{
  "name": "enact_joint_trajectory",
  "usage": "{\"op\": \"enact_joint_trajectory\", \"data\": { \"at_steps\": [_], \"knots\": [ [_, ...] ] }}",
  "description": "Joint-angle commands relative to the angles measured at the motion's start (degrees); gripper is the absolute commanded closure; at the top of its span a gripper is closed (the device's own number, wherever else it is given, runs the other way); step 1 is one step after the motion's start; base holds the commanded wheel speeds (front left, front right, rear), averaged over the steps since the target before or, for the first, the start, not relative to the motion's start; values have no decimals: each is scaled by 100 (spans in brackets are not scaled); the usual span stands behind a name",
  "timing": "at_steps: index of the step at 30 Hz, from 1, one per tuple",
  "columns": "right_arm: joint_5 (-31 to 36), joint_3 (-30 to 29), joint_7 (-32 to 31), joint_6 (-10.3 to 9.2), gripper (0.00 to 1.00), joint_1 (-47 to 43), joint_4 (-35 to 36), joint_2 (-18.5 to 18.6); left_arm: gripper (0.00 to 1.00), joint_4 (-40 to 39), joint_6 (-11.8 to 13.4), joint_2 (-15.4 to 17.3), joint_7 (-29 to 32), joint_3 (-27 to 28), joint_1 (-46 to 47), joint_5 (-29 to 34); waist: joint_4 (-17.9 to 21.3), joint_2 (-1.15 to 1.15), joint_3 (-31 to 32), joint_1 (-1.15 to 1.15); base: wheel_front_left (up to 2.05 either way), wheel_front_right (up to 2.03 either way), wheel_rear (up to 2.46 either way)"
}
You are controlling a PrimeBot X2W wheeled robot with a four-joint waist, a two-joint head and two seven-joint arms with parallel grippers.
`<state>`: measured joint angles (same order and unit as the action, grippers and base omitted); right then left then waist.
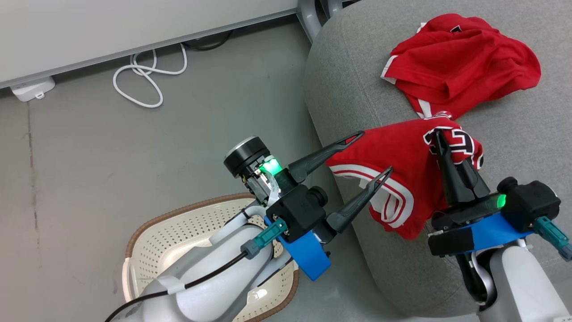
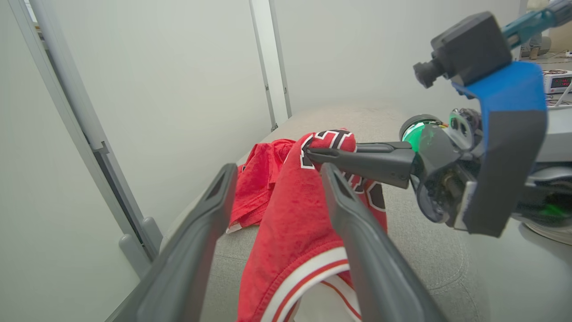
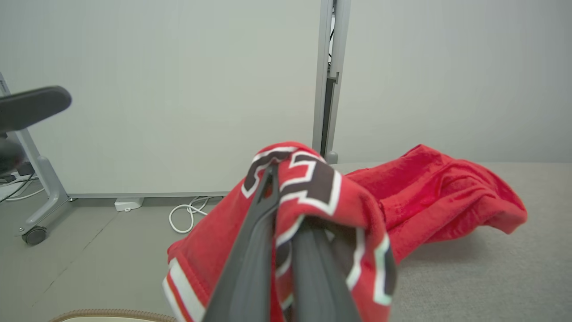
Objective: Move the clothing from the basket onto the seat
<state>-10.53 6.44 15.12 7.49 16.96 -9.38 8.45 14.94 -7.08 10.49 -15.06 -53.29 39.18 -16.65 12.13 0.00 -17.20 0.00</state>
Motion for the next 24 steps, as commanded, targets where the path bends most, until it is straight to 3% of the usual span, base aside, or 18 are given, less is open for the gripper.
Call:
{"op": "enact_joint_trajectory", "data": {
  "at_steps": [1,9,16,24],
  "knots": [
    [26,-34,4,1,100,-65,43,-24,0,23,-4,38,-16,-6,78,-29,10,0,-4,0,0,0,0],
    [95,-271,4,1,100,245,220,95,0,5,69,103,-16,99,37,-40,-86,0,-56,0,0,0,0],
    [153,-672,4,1,100,1188,480,312,0,-44,109,159,-16,177,142,5,-175,0,-343,0,0,0,0],
    [325,-1365,4,1,100,2592,506,911,0,-109,90,153,-16,177,404,93,-397,0,-926,0,0,0,0]
  ]
}}
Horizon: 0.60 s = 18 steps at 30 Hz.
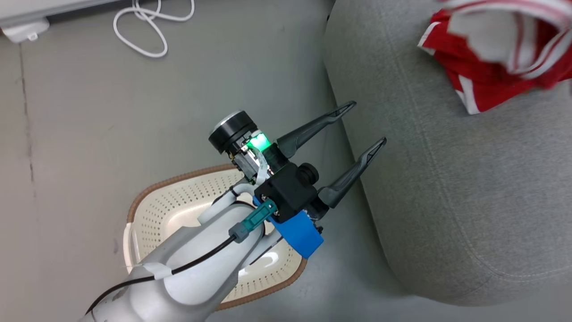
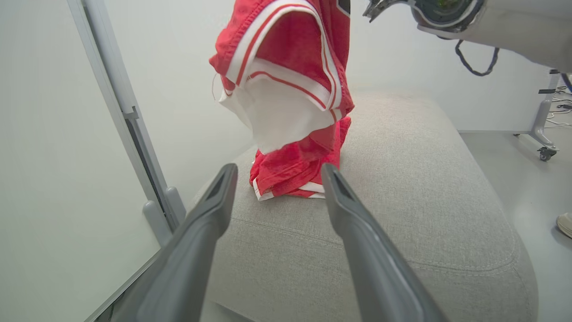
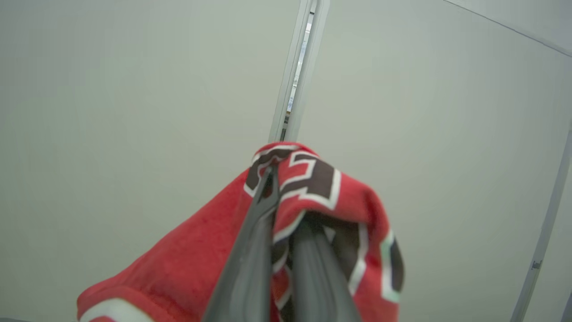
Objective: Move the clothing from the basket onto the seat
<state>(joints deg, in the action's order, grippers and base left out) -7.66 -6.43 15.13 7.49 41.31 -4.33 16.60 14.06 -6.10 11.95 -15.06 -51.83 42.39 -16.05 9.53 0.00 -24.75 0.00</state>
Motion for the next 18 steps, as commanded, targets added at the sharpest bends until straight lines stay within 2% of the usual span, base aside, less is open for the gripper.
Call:
{"op": "enact_joint_trajectory", "data": {
  "at_steps": [1,7,12,18],
  "knots": [
    [69,-184,3,1,100,316,-32,205,0,-25,-12,3,-16,26,127,52,-168,0,-240,0,0,0,0],
    [79,-789,2,1,100,1014,-395,866,0,-44,-24,-44,-17,33,308,98,-324,0,-599,0,0,0,0],
    [146,-949,3,1,100,1148,-1073,1186,0,-57,-26,-63,-17,74,383,120,-384,0,-758,0,0,0,0],
    [38,-1027,3,1,100,1168,-1964,1178,0,-87,-36,-84,-16,107,431,161,-454,0,-914,0,0,0,0]
  ]
}}
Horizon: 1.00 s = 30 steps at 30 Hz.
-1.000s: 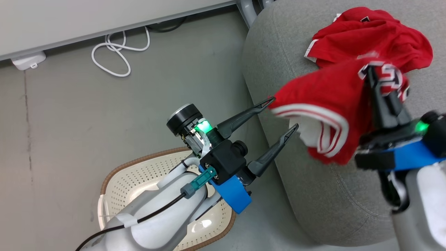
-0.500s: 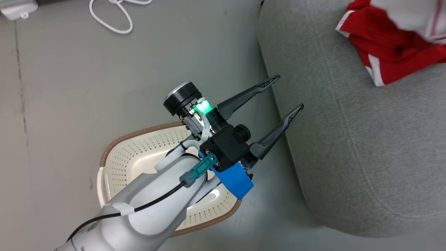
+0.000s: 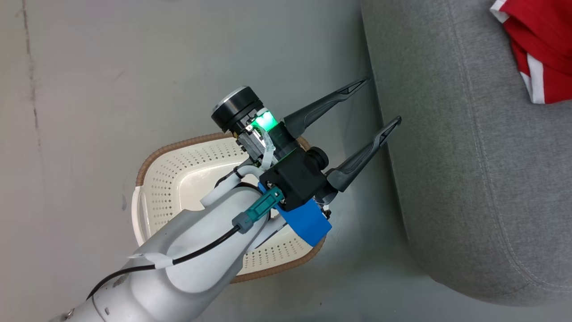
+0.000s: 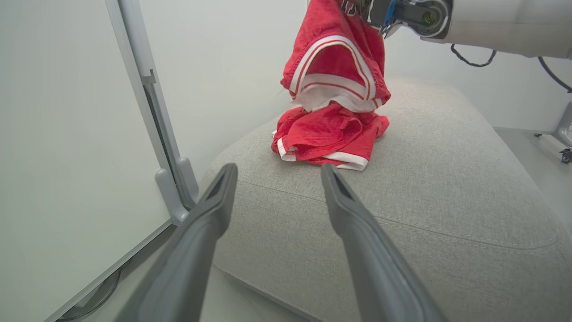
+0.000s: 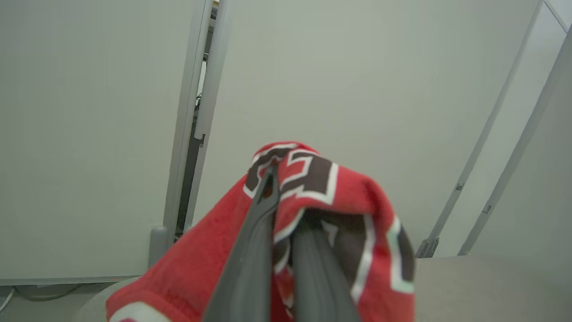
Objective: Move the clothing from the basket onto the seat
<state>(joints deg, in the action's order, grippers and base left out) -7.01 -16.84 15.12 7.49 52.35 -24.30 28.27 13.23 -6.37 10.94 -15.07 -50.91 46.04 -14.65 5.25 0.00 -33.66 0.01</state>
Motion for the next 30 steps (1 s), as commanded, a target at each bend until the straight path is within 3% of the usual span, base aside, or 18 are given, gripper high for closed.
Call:
{"op": "enact_joint_trajectory", "data": {
  "at_steps": [1,13,19,20,22,30],
  "knots": [
    [-25,-1,5,1,100,56,-94,-35,0,-5,-10,18,-15,21,83,25,-38,0,-52,-1,0,0,0],
    [-54,-169,3,1,100,-101,-1765,-255,0,-25,-42,-37,-16,35,214,99,-173,0,-314,-1,0,0,0],
    [-53,-253,3,1,100,-68,-2053,-305,0,-3,-59,-32,-16,72,213,102,-178,0,-309,-1,0,0,0],
    [-72,-260,3,1,79,-73,-2007,-330,0,6,-60,-23,-16,86,195,99,-163,0,-286,-1,0,0,0],
    [-80,-247,3,1,0,-169,-1892,-366,0,20,-58,-21,-16,111,140,96,-135,0,-224,-1,0,0,0],
    [-158,-234,3,1,0,-1045,-1196,-608,0,23,-8,-53,-16,266,-150,53,-27,0,245,-1,0,0,0]
  ]
}}
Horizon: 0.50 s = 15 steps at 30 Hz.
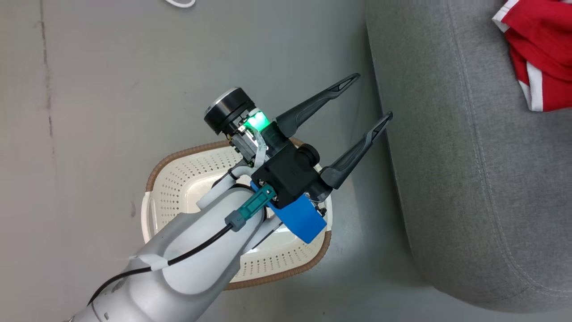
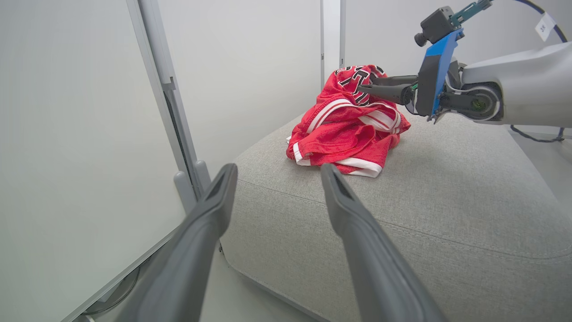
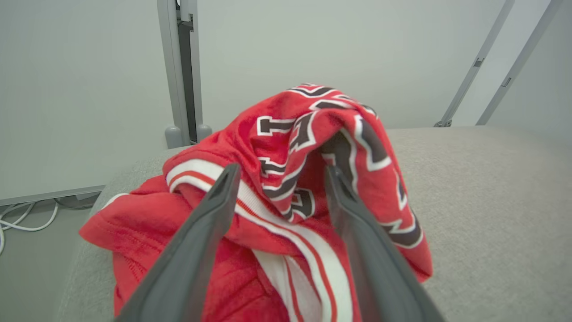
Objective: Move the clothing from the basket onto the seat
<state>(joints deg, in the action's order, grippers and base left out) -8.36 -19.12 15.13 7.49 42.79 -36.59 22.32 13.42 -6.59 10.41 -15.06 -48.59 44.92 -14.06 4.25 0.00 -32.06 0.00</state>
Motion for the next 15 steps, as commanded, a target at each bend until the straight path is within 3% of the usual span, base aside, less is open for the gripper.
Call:
{"op": "enact_joint_trajectory", "data": {
  "at_steps": [1,15],
  "knots": [
    [-13,3,2,1,0,-253,133,-53,0,0,24,-2,-17,74,-86,-16,81,0,163,0,0,0,0],
    [-11,876,2,1,0,-1986,1862,-871,0,-33,317,135,-17,1040,-1350,-260,-116,0,1438,0,0,0,0]
  ]
}}
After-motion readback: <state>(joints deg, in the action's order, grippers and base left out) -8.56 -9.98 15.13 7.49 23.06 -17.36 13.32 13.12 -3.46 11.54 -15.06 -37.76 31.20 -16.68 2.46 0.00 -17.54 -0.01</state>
